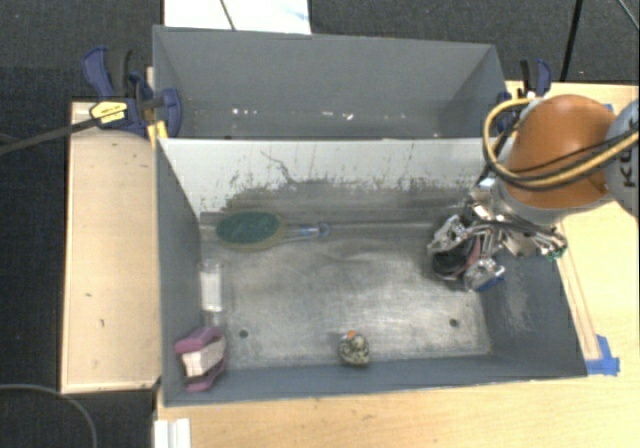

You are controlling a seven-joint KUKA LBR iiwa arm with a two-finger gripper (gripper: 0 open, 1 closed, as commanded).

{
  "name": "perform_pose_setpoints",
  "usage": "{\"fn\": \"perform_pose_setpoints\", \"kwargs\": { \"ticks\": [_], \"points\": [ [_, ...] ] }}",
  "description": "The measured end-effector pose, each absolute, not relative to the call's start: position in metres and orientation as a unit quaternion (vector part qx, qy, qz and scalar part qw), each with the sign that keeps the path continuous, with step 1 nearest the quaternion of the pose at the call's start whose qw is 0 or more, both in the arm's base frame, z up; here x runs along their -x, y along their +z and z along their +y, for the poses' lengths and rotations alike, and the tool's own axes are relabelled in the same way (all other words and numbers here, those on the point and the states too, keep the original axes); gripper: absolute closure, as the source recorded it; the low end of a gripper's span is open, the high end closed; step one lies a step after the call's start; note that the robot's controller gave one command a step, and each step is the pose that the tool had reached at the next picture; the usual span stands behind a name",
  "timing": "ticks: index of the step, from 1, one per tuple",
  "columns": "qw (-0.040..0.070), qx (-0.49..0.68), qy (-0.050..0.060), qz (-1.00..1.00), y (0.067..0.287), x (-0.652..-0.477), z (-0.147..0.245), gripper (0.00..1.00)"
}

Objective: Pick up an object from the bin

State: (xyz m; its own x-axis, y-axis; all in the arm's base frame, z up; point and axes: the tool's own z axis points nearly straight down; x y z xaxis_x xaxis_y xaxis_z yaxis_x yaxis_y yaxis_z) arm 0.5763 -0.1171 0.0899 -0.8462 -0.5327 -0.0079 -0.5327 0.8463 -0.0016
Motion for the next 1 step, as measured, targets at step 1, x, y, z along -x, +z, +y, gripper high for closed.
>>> {"fn": "perform_pose_setpoints", "kwargs": {
  "ticks": [1],
  "points": [
    [0.003,0.465,-0.002,0.885,0.2128,-0.5738,-0.1377,1.00]
  ]
}}
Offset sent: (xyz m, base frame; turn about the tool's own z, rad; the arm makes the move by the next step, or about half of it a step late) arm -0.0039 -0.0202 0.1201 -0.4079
